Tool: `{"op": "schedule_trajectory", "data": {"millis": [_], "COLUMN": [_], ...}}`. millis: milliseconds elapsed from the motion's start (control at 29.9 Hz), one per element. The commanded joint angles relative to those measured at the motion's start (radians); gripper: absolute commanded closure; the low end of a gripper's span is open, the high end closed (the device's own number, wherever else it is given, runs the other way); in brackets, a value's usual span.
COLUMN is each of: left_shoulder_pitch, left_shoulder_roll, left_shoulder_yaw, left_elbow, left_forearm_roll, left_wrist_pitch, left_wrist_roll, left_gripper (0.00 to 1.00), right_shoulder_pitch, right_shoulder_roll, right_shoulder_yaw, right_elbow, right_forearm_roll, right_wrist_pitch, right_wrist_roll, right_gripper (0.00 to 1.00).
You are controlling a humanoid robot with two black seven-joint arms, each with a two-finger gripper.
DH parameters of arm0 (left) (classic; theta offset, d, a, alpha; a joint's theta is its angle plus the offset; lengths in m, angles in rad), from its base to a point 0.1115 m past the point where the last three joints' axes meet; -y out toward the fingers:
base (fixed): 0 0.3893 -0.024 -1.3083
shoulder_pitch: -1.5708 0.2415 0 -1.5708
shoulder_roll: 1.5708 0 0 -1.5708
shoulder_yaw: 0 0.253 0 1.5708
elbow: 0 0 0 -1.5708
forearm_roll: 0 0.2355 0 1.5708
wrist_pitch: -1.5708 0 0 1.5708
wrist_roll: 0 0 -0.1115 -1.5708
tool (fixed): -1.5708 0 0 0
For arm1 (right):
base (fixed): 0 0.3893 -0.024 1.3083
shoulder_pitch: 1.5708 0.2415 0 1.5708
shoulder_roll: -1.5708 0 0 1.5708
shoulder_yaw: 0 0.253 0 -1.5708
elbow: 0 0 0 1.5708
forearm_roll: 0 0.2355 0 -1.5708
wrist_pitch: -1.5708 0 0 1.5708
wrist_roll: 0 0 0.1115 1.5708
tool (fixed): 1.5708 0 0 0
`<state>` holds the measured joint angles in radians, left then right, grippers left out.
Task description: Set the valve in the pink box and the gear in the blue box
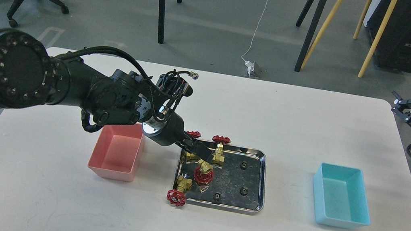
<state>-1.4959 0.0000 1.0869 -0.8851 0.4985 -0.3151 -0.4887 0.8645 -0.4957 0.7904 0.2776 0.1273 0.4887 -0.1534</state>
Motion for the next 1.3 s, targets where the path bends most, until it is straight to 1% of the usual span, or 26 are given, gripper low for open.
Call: {"op": "schedule_trajectory", "data": {"millis": [0,167,334,401,501,601,668,768,902,969,1035,1269], "left_shoulder_pitch": [0.000,0.000,0.000,0.000,-0.007,-0.018,-0.036,-0.061,-0.061,-0.050,-0.038,-0.020], "left_shoulder_roll": [0.000,0.000,0.000,0.000,0.000,0.000,0.000,0.000,0.000,0.000,0.000,0.000], "left_shoulder_yaw": [-0.021,-0.044,-0.042,-0.042,-0.042,-0.041,-0.041,-0.035,0.014,0.022,0.022,0.015], "left_elbow": [0.000,-0.002,-0.002,-0.002,-0.011,-0.020,-0.047,-0.104,-0.120,-0.112,-0.100,-0.084], "left_forearm_roll": [-0.001,-0.003,-0.003,-0.003,-0.002,0.002,0.002,0.005,0.058,0.090,0.097,0.097], "left_wrist_pitch": [-0.001,0.001,0.001,0.001,0.001,0.002,0.010,0.043,0.164,0.208,0.218,0.218], "left_wrist_roll": [0.000,0.000,0.000,0.000,0.000,0.000,0.000,0.000,0.000,0.000,0.000,0.000], "left_gripper": [0.00,0.00,0.00,0.00,0.00,0.00,0.00,0.00,0.00,0.00,0.00,0.00], "right_shoulder_pitch": [0.008,0.042,0.135,0.183,0.240,0.260,0.260,0.245,0.219,0.214,0.206,0.200], "right_shoulder_roll": [0.005,0.057,0.120,0.146,0.186,0.210,0.215,0.212,0.200,0.187,0.180,0.183], "right_shoulder_yaw": [-0.002,-0.003,-0.008,-0.017,-0.048,-0.069,-0.072,-0.071,-0.069,-0.071,-0.069,-0.071], "right_elbow": [0.002,0.003,0.002,-0.002,-0.006,-0.017,-0.018,-0.018,-0.018,-0.018,-0.018,-0.018], "right_forearm_roll": [0.000,0.000,-0.001,-0.005,-0.005,-0.003,-0.003,-0.003,-0.003,-0.003,-0.003,-0.003], "right_wrist_pitch": [0.000,0.000,0.000,0.000,0.000,0.000,0.000,0.000,0.000,0.000,0.000,0.000], "right_wrist_roll": [-0.002,-0.005,-0.011,-0.021,-0.052,-0.055,-0.055,-0.055,-0.055,-0.055,-0.055,-0.054], "right_gripper": [0.01,0.01,0.01,0.01,0.01,0.01,0.01,0.01,0.01,0.01,0.01,0.01]}}
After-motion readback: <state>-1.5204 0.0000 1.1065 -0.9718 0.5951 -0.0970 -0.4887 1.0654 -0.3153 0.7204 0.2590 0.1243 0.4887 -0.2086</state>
